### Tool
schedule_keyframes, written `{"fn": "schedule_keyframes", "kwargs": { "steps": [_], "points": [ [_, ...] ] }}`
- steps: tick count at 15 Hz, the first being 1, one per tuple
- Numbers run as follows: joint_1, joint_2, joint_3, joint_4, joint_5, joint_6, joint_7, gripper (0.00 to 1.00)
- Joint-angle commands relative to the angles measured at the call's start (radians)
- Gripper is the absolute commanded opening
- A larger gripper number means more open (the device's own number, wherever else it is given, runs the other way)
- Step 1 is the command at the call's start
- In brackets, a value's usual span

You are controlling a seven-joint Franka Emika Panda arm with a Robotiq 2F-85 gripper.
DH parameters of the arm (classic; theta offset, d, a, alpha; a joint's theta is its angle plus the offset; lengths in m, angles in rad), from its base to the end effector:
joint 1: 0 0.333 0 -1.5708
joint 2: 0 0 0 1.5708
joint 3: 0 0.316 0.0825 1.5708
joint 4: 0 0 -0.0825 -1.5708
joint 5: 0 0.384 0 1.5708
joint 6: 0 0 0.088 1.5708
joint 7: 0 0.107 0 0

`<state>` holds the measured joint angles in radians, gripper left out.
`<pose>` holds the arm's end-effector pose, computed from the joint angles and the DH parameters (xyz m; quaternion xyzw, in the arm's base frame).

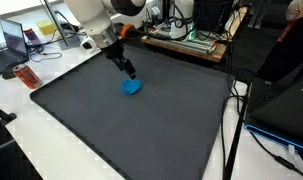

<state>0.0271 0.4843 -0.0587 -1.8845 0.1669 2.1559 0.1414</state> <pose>0.6111 -0.0111 0.2344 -0.9837 0.1367 0.1076 0.0445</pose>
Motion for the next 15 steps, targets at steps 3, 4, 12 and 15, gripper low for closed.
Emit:
{"fn": "schedule_keyframes", "kwargs": {
  "steps": [3,4,12,15],
  "points": [
    [-0.017,0.008,0.015,0.013,-0.009,-0.001,0.005,1.00],
    [-0.018,0.008,0.015,0.013,-0.009,-0.001,0.005,1.00],
    [0.030,0.065,-0.006,-0.025,-0.009,0.108,0.216,1.00],
    [0.047,0.074,-0.019,-0.055,-0.014,0.166,0.294,1.00]
  ]
}}
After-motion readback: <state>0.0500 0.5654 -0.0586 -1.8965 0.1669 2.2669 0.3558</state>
